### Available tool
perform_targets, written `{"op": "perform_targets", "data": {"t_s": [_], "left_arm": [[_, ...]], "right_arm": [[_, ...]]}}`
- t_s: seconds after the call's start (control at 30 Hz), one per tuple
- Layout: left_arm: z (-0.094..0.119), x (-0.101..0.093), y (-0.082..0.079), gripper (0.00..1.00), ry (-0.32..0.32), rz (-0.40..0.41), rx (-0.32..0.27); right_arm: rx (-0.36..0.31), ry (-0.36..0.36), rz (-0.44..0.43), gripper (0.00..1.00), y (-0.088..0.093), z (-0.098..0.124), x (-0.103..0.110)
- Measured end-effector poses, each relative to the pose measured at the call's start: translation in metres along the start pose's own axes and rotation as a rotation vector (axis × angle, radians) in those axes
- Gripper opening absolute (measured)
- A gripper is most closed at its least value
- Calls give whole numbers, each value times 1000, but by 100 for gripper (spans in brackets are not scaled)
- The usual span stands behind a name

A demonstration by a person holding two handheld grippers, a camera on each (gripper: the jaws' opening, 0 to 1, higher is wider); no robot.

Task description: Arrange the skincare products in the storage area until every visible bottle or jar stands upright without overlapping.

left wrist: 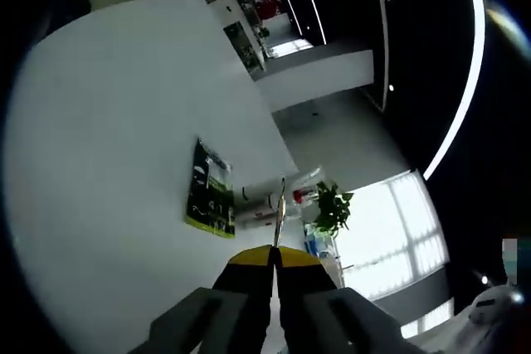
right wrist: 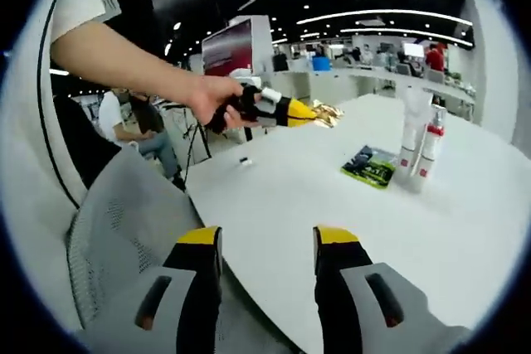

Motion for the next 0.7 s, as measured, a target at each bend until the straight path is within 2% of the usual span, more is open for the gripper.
{"op": "perform_targets", "data": {"t_s": [0.03, 0.07, 0.1, 0.17, 0.23, 0.4, 0.5, 0.7], "left_arm": [[-3, 3, -3, 1, -7, -2, 3], [-8, 9, -7, 1, -24, -2, 16], [-11, 13, -9, 1, -40, 0, 30], [-18, 19, -15, 1, -58, -2, 41], [-25, 23, -21, 1, -64, 3, 52], [-40, 34, -41, 1, -88, 8, 53], [-49, 41, -52, 1, -97, 12, 55], [-65, 60, -70, 1, -145, 28, 39]], "right_arm": [[10, 20, 13, 30, -1, 3, -2], [-54, 43, 49, 26, -7, 6, -4], [-80, 51, 52, 24, -9, 6, -5], [-54, 56, 34, 32, -5, 4, -5], [3, 67, -2, 40, 3, 2, -8], [-12, 90, -20, 33, 3, 5, -13], [26, 92, -18, 37, 8, 2, -13], [55, 96, -37, 39, 13, 0, -14]]}}
Point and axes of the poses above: the point that each gripper's makers call its tool centre point, and the gripper's own axes: z roughly backward along the fingers, x roughly to its left, y roughly out of its underside, the point moved 7 cm from there along z, roughly backward along the fingers, and after that the axes turned 4 degrees about -x, right-handed, at the moved point
